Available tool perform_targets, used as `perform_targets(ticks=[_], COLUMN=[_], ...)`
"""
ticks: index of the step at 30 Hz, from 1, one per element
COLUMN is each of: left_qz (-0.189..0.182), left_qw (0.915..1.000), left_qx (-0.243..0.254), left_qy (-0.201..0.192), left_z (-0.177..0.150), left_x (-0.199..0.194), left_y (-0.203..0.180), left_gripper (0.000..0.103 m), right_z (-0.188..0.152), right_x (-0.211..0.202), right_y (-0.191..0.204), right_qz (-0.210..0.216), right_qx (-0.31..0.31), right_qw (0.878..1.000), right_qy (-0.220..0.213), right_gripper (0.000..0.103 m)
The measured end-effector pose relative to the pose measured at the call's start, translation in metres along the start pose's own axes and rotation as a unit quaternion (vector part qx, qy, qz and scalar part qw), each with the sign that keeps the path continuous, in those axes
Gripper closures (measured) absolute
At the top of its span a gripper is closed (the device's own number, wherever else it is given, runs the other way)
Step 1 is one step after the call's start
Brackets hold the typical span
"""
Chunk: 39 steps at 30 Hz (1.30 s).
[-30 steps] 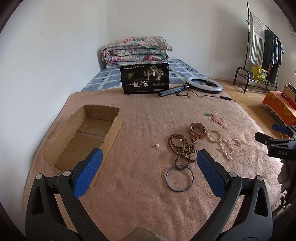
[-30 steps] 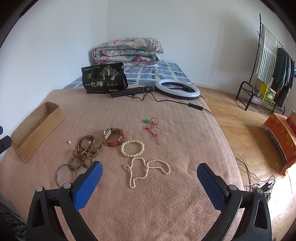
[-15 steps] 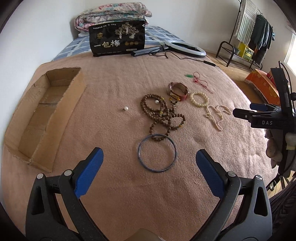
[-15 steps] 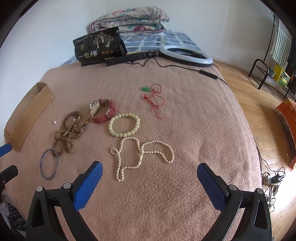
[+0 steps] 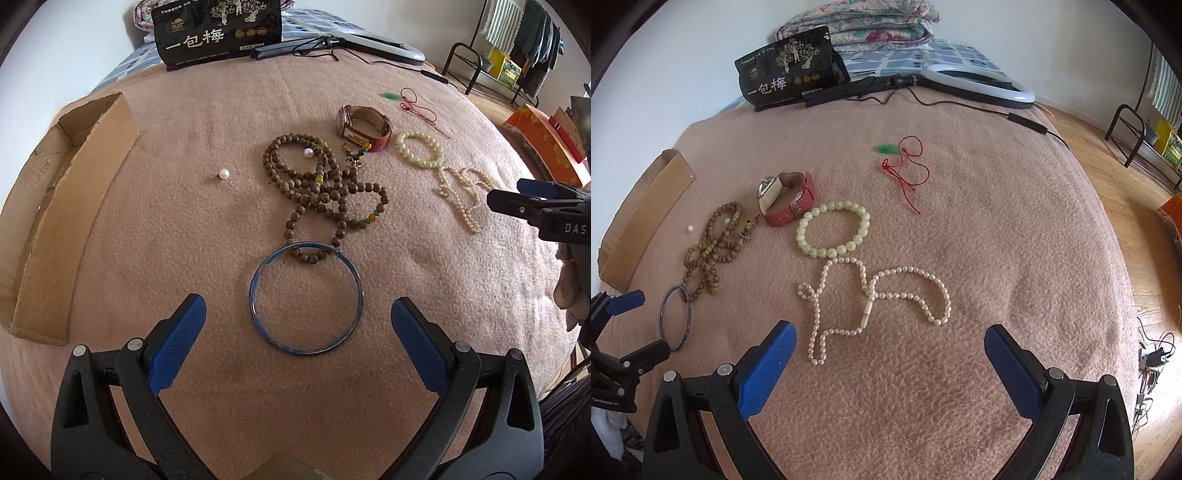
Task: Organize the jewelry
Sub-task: 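Lower the left gripper onto the blue bangle and close on it, then grasp the white pearl necklace with the right gripper while the left holds the bangle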
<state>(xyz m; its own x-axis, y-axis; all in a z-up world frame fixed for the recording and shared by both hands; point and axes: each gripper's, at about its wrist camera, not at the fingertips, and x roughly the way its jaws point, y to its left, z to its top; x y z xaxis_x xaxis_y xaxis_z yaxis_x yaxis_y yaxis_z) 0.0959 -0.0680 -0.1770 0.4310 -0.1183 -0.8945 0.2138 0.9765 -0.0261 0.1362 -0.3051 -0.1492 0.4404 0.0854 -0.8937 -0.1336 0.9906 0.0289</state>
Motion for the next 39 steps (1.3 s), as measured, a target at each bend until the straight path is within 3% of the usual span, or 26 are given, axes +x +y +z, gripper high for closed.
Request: perform_targets(ticks=[8, 18, 28, 32, 35, 39], left_qz=[0.017, -0.003, -0.002, -0.006, -0.01, -0.018], left_qw=[0.9994, 0.9981, 0.9979, 0.9976, 0.9972, 0.9969], left_qx=[-0.017, -0.05, -0.058, -0.064, -0.07, -0.072], left_qy=[0.026, 0.036, 0.028, 0.026, 0.024, 0.023], left_z=[0.005, 0.007, 0.011, 0.009, 0.008, 0.006], left_x=[0.021, 0.029, 0.027, 0.025, 0.023, 0.021], left_y=[0.01, 0.024, 0.031, 0.036, 0.041, 0.043], left_gripper=[0.001, 0.001, 0.016, 0.023, 0.03, 0.03], right_z=[0.005, 0.014, 0.024, 0.025, 0.026, 0.026], right_x=[0.014, 0.039, 0.054, 0.052, 0.049, 0.046], right_y=[0.014, 0.016, 0.028, 0.021, 0.02, 0.023], right_qz=[0.017, 0.007, -0.008, 0.001, 0.006, 0.009], right_qx=[-0.029, -0.042, -0.082, -0.078, -0.079, -0.084], right_qw=[0.999, 0.998, 0.995, 0.995, 0.995, 0.995], right_qy=[0.009, 0.041, 0.059, 0.058, 0.058, 0.057], right_gripper=[0.0, 0.0, 0.001, 0.013, 0.03, 0.05])
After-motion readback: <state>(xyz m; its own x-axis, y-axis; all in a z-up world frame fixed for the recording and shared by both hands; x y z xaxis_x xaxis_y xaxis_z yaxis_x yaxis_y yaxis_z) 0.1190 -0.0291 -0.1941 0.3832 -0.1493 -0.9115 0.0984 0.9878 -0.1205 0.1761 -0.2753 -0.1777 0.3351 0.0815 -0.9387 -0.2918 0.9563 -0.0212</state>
